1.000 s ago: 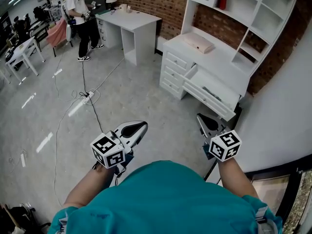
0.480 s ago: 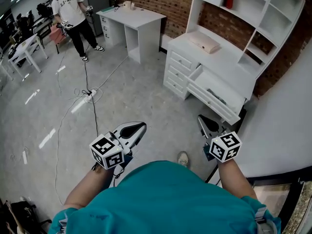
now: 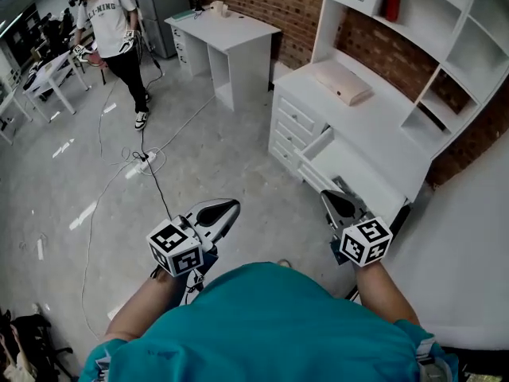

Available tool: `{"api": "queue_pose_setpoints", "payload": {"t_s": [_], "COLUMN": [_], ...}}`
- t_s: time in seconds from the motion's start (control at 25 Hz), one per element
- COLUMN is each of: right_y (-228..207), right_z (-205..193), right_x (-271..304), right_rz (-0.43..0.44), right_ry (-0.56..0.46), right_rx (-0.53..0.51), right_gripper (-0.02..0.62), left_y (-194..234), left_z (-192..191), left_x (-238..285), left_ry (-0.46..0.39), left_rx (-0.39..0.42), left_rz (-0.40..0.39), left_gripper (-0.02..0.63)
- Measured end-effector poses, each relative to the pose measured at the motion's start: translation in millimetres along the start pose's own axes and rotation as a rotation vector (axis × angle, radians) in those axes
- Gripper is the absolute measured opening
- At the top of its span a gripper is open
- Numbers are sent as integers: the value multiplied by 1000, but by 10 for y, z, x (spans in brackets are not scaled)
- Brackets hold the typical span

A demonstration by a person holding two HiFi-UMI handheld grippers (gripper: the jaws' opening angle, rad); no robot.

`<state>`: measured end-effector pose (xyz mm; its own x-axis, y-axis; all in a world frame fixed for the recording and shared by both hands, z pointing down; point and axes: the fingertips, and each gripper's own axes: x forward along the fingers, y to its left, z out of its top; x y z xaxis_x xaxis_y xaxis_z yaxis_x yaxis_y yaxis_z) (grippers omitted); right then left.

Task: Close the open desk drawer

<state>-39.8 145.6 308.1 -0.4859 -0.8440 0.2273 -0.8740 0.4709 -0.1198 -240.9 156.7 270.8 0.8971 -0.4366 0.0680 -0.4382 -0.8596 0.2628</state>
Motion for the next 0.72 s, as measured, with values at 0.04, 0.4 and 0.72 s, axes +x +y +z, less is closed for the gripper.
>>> {"api": "queue_pose_setpoints", "payload": {"t_s": [0.04, 0.4, 0.72], "right_y": [-198, -1341, -1747], "right_z": [65, 353, 377], "right_x": [61, 605, 1107], "right_rz": [10, 83, 78], "right_ry": [4, 43, 76], "right_rx": [-5, -29, -6], "right_gripper": [21, 21, 21], "left_y": [44, 465, 1060], "left_z": [50, 360, 440], "left_x": [216, 1534, 1963], "left_ry": [-1, -4, 3], "left_rx": [1, -5, -54], "left_rz": [5, 27, 6], "left_gripper": [17, 17, 17]}}
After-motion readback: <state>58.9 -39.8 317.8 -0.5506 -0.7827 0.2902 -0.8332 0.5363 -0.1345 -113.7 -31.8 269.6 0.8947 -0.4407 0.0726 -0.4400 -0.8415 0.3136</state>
